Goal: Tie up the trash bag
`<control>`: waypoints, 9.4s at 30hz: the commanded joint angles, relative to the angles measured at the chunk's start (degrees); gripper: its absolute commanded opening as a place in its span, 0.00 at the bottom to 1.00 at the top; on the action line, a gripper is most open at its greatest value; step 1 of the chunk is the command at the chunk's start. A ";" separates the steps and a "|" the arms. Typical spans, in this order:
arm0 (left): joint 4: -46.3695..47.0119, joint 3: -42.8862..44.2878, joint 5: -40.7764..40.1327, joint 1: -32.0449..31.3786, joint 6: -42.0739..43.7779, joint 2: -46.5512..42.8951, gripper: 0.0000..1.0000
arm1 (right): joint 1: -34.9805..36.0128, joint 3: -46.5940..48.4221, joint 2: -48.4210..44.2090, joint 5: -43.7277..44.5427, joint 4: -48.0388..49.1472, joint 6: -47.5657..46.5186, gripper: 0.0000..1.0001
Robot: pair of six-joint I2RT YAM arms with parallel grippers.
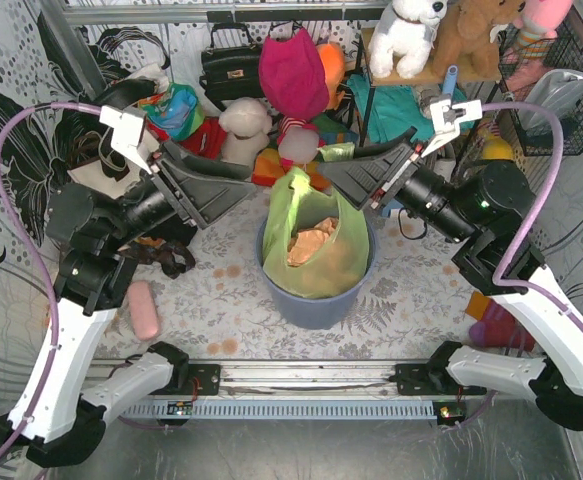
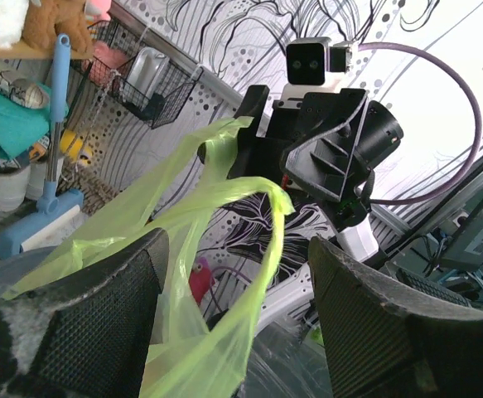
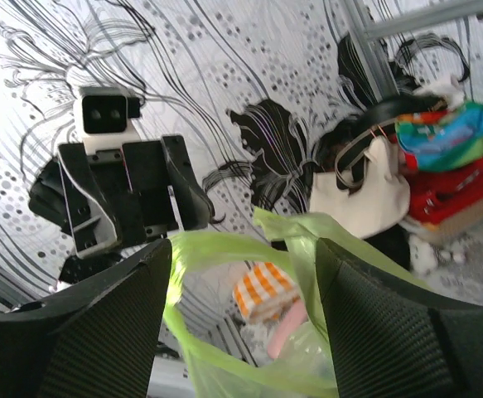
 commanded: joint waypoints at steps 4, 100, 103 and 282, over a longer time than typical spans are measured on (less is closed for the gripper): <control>4.45 -2.26 3.17 0.06 -1.86 -0.13 0.77 | 0.19 -2.16 -3.76 1.44 -4.63 -1.28 0.69; -9.28 11.64 -0.50 -5.30 4.53 8.52 0.73 | -0.25 -8.99 -4.89 10.07 9.21 -0.57 0.34; -4.46 10.00 3.99 -5.29 1.56 9.37 0.72 | -0.24 -8.68 -5.21 9.87 8.30 -0.57 0.35; 11.34 -3.47 -47.60 -53.07 52.09 7.84 0.71 | -12.97 53.58 25.55 -22.42 -50.61 -43.15 0.61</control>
